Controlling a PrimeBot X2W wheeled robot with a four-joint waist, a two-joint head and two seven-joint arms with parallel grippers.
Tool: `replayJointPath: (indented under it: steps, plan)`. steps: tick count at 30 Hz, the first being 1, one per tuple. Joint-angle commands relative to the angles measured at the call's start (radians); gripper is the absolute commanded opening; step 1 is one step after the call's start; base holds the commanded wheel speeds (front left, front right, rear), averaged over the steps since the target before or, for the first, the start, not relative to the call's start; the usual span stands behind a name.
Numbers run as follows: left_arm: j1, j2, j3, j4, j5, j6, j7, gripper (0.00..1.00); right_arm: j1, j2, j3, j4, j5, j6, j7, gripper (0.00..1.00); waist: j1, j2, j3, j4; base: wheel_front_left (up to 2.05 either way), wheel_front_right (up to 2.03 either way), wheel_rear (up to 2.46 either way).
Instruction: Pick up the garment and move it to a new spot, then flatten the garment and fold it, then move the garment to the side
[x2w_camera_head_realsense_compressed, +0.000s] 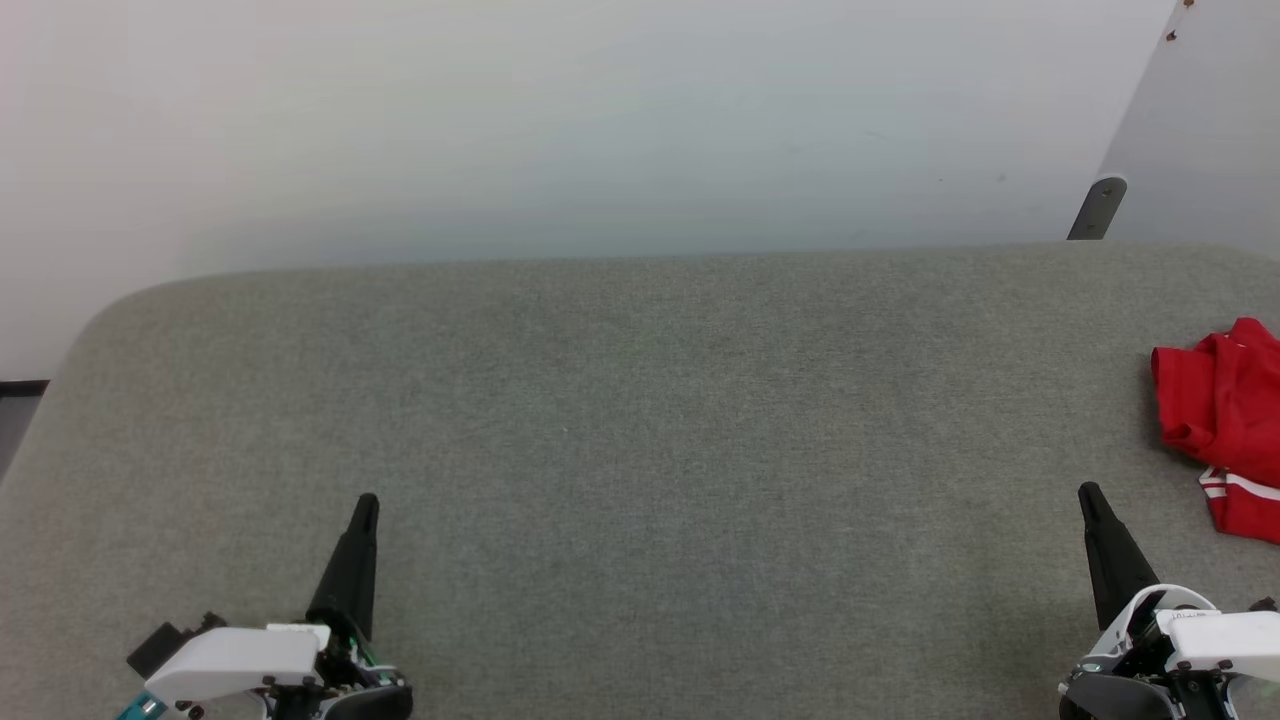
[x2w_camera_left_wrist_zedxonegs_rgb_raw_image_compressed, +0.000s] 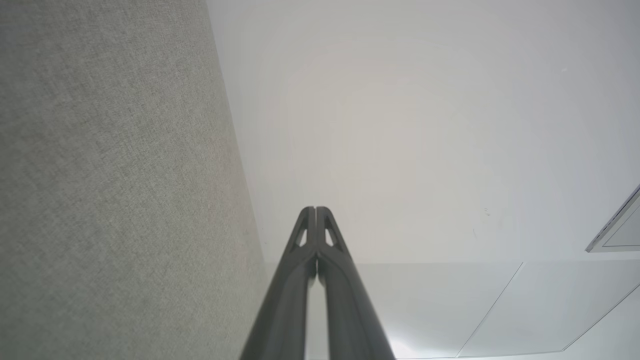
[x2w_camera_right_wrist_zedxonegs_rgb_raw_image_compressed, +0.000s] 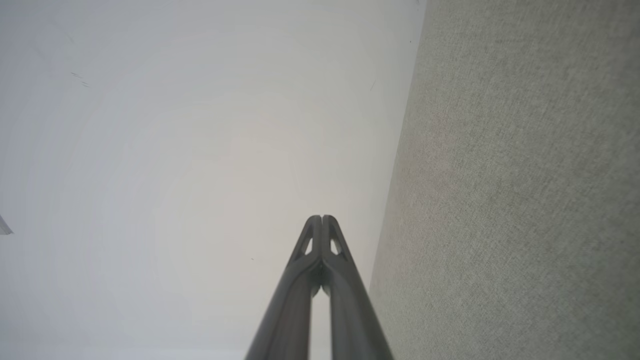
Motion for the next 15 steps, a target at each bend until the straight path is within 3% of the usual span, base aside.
replayJointPath:
  steps: [1,15]
  plan:
    - [-0.009,0.001,0.002,-0.002,-0.002,-0.006,0.002,0.0,-0.003,0.004,0.0,-0.002,0.004,0.0,0.003,0.0,0.0,0.0,0.0,0.0,0.0,0.0,0.0]
    - [-0.009,0.001,0.002,-0.002,-0.003,-0.006,0.002,0.0,-0.003,0.004,0.0,-0.002,0.004,0.0,0.002,0.0,0.0,0.0,0.0,0.0,0.0,0.0,0.0]
